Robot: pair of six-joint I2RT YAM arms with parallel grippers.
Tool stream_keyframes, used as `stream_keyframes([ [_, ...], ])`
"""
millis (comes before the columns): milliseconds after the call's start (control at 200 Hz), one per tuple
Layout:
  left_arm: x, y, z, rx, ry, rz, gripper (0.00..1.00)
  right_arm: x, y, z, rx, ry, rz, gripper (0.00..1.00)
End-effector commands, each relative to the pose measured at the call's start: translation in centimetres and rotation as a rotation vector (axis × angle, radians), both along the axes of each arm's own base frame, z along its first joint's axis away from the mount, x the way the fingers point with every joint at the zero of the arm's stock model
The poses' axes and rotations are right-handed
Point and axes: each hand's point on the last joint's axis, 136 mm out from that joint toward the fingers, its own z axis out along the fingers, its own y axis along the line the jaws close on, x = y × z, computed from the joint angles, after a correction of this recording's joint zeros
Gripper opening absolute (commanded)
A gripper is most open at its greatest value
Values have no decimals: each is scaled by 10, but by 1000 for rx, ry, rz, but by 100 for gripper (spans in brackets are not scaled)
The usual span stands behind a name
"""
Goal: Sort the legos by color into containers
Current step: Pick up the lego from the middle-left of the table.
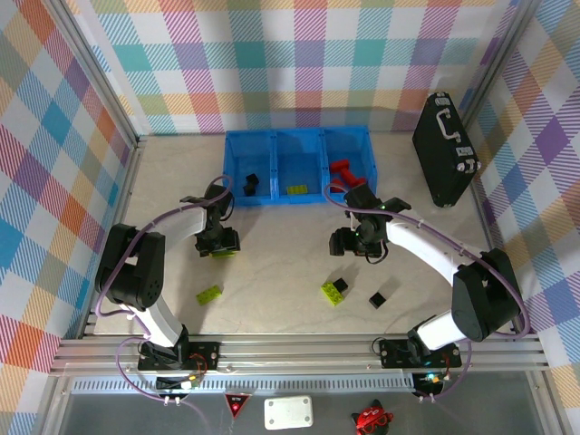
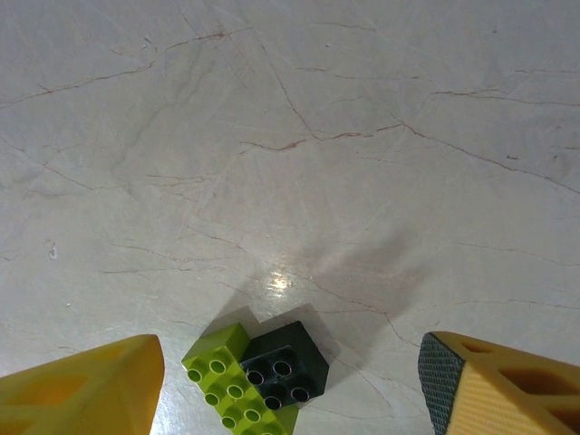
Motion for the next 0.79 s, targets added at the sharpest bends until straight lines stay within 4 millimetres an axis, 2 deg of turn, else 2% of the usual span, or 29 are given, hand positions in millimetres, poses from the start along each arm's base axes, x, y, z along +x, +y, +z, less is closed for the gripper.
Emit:
stream_keyframes([
  [0, 0, -2, 8, -37, -4, 5, 61, -7, -1, -1, 1, 7, -6, 75],
  [170, 5, -12, 18, -95, -19, 7, 62, -9, -2, -1, 1, 6, -8, 75],
  [340, 15, -34, 35, -144, -55, -13, 62, -10, -6, 1, -7, -7, -12, 75],
  [585, 42, -86, 68, -150, -129, -105, 62, -9, -14, 7, -25, -50, -28, 75],
  [790, 69, -139, 99, -183, -244, -154, 62, -13, -24, 18, -43, -93, -47, 74],
])
